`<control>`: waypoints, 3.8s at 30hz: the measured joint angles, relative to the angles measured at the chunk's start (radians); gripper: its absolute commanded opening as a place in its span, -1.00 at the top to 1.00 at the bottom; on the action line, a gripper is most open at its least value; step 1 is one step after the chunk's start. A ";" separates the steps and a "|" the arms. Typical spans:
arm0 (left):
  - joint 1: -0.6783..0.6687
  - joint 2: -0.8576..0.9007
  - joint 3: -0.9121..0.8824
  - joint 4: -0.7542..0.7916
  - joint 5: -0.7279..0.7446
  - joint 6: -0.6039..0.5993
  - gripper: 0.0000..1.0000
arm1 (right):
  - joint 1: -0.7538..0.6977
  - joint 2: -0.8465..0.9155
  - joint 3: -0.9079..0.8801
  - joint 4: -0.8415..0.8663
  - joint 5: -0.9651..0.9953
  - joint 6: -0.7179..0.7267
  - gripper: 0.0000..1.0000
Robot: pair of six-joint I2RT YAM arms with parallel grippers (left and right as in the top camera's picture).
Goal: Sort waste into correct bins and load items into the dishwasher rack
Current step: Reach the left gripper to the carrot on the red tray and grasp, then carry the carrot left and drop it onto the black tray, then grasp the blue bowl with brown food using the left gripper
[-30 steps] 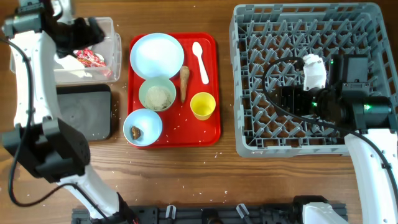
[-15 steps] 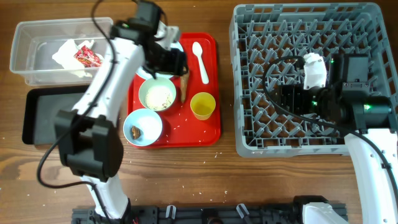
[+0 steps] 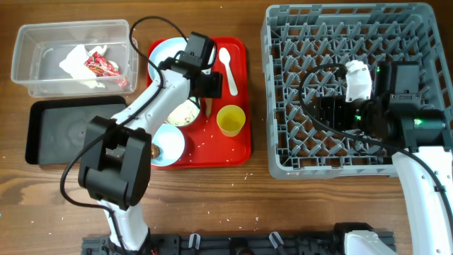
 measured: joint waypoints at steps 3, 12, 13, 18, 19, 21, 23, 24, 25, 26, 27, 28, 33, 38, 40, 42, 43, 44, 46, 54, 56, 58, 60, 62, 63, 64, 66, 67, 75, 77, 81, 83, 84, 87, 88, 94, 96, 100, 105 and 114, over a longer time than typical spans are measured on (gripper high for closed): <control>0.000 0.000 -0.043 0.064 -0.018 -0.004 -0.29 | 0.000 0.000 0.000 0.000 0.000 0.000 -0.88; 0.000 0.020 -0.077 0.134 -0.022 -0.007 -0.23 | 0.000 0.000 -0.005 0.000 0.000 0.000 -0.88; 0.000 0.021 -0.077 0.136 -0.021 -0.007 -0.25 | 0.000 0.000 -0.008 0.000 0.000 0.001 -0.88; 0.000 0.030 -0.077 0.142 -0.021 -0.007 -0.24 | 0.000 0.000 -0.010 0.003 0.000 0.003 -0.89; 0.000 0.037 -0.077 0.148 -0.021 -0.007 -0.25 | 0.000 0.000 -0.010 0.003 0.000 0.003 -0.88; -0.005 0.065 -0.077 0.151 -0.021 -0.007 -0.24 | 0.000 0.000 -0.010 0.004 0.000 0.003 -0.88; -0.013 0.078 -0.077 0.168 -0.029 -0.007 -0.04 | 0.000 0.000 -0.010 0.006 0.000 0.003 -0.88; -0.015 0.079 -0.077 0.171 -0.031 -0.007 0.10 | 0.000 0.000 -0.010 0.006 0.000 0.003 -0.88; -0.019 0.081 -0.077 0.179 -0.033 -0.005 0.35 | 0.000 0.000 -0.010 0.008 0.000 0.003 -0.89; -0.022 0.085 -0.077 0.186 -0.036 -0.005 0.53 | 0.000 0.000 -0.010 0.008 0.000 0.003 -0.89; -0.025 0.086 -0.077 0.192 -0.038 -0.013 0.63 | 0.000 0.000 -0.010 0.008 0.000 0.003 -0.88; -0.027 0.089 -0.077 0.198 -0.035 -0.012 0.74 | 0.000 0.000 -0.010 0.008 0.000 0.003 -0.88; -0.030 0.090 -0.061 0.182 -0.036 -0.014 0.92 | 0.000 0.000 -0.010 0.009 0.000 0.003 -0.89; -0.032 0.058 0.029 0.012 -0.036 -0.016 0.92 | 0.000 0.000 -0.010 0.019 0.000 0.003 -0.89; -0.031 0.000 0.071 -0.068 -0.035 -0.024 0.92 | 0.000 0.000 -0.010 0.023 0.000 0.003 -0.89; -0.021 -0.094 0.115 -0.177 -0.031 -0.036 0.92 | 0.000 0.000 -0.011 0.024 0.000 0.003 -0.89; -0.004 -0.167 0.132 -0.231 -0.029 -0.053 0.92 | 0.000 0.000 -0.013 0.024 0.000 0.003 -0.89; 0.019 -0.223 0.141 -0.279 -0.029 -0.071 0.92 | 0.000 0.000 -0.013 0.025 0.000 0.003 -0.89; 0.126 -0.356 0.156 -0.444 -0.064 -0.127 0.92 | 0.000 0.000 -0.015 0.027 0.000 0.003 -0.89; 0.746 -0.454 0.079 -0.592 -0.213 -0.382 0.92 | 0.000 0.000 -0.015 0.065 0.000 0.031 -0.89; 0.834 -0.454 -0.043 -0.462 -0.216 -0.449 0.92 | 0.000 0.000 -0.015 0.067 0.000 0.035 -0.89; 0.880 -0.442 -0.176 -0.328 -0.207 -0.490 0.92 | 0.000 0.000 -0.015 0.068 0.000 0.039 -0.89; 0.887 -0.442 -0.299 -0.137 -0.185 -0.509 0.92 | 0.000 0.000 -0.015 0.072 0.000 0.042 -0.89; 0.886 -0.440 -0.405 -0.008 -0.170 -0.521 0.92 | 0.000 0.000 -0.015 0.072 0.000 0.042 -0.89; 0.886 -0.439 -0.438 0.025 -0.166 -0.525 0.78 | 0.000 0.000 -0.015 0.072 0.000 0.042 -0.89; 0.886 -0.439 -0.460 0.039 -0.163 -0.527 0.55 | 0.000 0.000 -0.015 0.071 0.000 0.042 -0.89; 0.886 -0.439 -0.473 0.048 -0.160 -0.527 0.12 | 0.000 0.001 -0.015 0.071 0.000 0.042 -0.89; 0.886 -0.439 -0.473 0.054 -0.155 -0.535 -0.02 | 0.000 0.001 -0.015 0.071 0.000 0.045 -0.89; 0.886 -0.439 -0.472 0.047 -0.144 -0.514 -0.18 | 0.000 0.001 -0.015 0.071 0.000 0.049 -0.89; 0.886 -0.439 -0.459 0.034 -0.086 -0.443 -0.19 | 0.000 0.001 -0.015 0.071 0.000 0.049 -0.89; 0.855 -0.442 -0.310 -0.068 0.116 -0.255 -0.26 | 0.000 0.001 -0.015 0.071 0.000 0.049 -0.91; 0.794 -0.452 -0.248 -0.113 0.163 -0.185 -0.27 | 0.000 0.001 -0.015 0.072 0.000 0.049 -0.93; 0.754 -0.455 -0.227 -0.142 0.177 -0.150 -0.26 | 0.000 0.001 -0.015 0.072 0.000 0.049 -0.93; 0.538 -0.459 -0.206 -0.222 0.219 -0.059 0.01 | 0.000 0.001 -0.015 0.072 0.000 0.049 -0.92; 0.478 -0.459 -0.206 -0.247 0.220 -0.045 0.07 | 0.000 0.001 -0.015 0.072 0.000 0.049 -0.92; 0.103 -0.436 -0.214 -0.340 0.162 -0.034 -0.02 | 0.000 0.001 -0.015 0.072 0.000 0.049 -0.92; 0.031 -0.411 -0.235 -0.340 0.127 -0.050 0.00 | 0.000 0.001 -0.015 0.074 0.000 0.049 -0.93; -0.037 -0.331 -0.291 -0.340 0.083 -0.063 0.07 | 0.000 0.001 -0.015 0.075 0.000 0.049 -0.93; -0.038 -0.294 -0.303 -0.333 0.051 -0.068 0.07 | 0.000 0.001 -0.015 0.075 0.000 0.049 -0.93; -0.038 -0.301 -0.192 -0.459 -0.071 -0.090 0.05 | 0.000 0.001 -0.015 0.072 0.000 0.049 -0.93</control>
